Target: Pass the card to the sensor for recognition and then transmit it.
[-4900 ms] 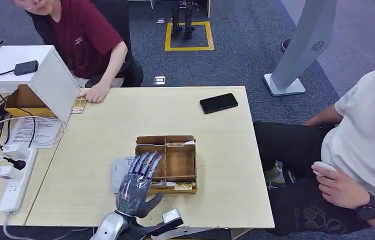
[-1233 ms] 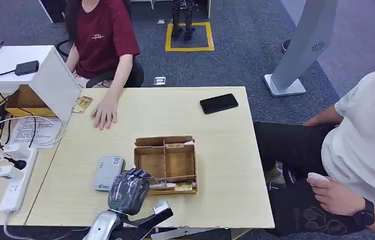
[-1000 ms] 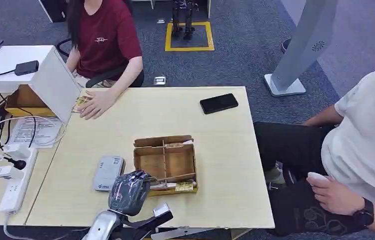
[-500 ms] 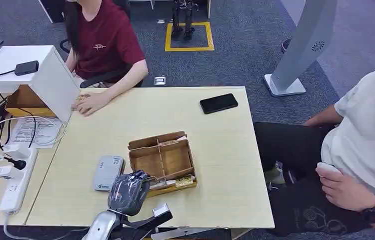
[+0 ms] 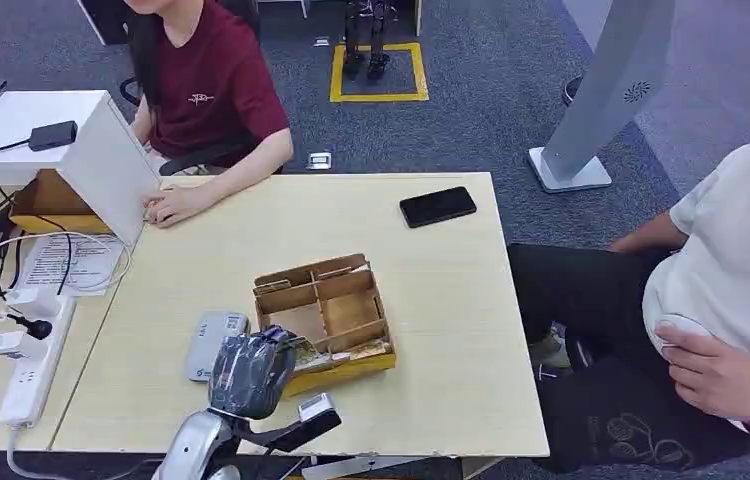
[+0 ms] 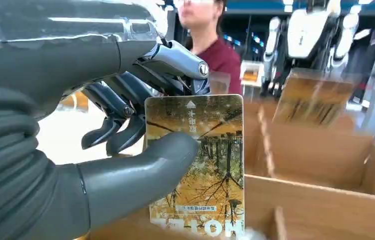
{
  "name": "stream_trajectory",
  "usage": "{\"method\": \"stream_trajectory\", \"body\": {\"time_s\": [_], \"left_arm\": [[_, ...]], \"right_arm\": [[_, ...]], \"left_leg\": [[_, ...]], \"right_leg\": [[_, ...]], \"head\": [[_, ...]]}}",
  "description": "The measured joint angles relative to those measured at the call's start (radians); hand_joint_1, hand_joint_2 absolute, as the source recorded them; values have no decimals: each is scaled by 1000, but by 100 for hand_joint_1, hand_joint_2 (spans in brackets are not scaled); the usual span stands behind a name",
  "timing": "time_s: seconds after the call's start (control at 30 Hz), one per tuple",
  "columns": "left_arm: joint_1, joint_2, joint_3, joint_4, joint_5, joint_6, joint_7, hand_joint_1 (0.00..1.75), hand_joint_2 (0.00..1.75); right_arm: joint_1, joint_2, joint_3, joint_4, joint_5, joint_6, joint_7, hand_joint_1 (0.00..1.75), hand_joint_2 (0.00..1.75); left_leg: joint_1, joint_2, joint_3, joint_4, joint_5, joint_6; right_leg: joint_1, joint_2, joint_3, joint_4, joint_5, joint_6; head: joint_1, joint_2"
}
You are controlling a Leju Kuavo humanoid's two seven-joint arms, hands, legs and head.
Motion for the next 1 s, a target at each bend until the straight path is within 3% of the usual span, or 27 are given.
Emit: {"method": "stream_trajectory", "body": {"time_s": [0.27, 0.5, 1.0], "left_arm": [[-1, 3, 0, -56, -4, 7, 6, 175, 175], [-27, 36, 0, -120, -13, -8, 18, 173, 175], [-28, 53, 0, -123, -13, -2, 21, 169, 175]], "right_arm": [[0, 0, 0, -1, 0, 0, 2, 0, 0], [-1, 2, 0, -1, 0, 3, 3, 0, 0], [-3, 8, 0, -2, 0, 1, 6, 0, 0]], "left_leg": [[0, 0, 0, 0, 0, 0], [0, 0, 0, 0, 0, 0], [0, 0, 0, 0, 0, 0]], "right_leg": [[0, 0, 0, 0, 0, 0], [0, 0, 0, 0, 0, 0], [0, 0, 0, 0, 0, 0]], "head": [[0, 0], [0, 0], [0, 0]]}}
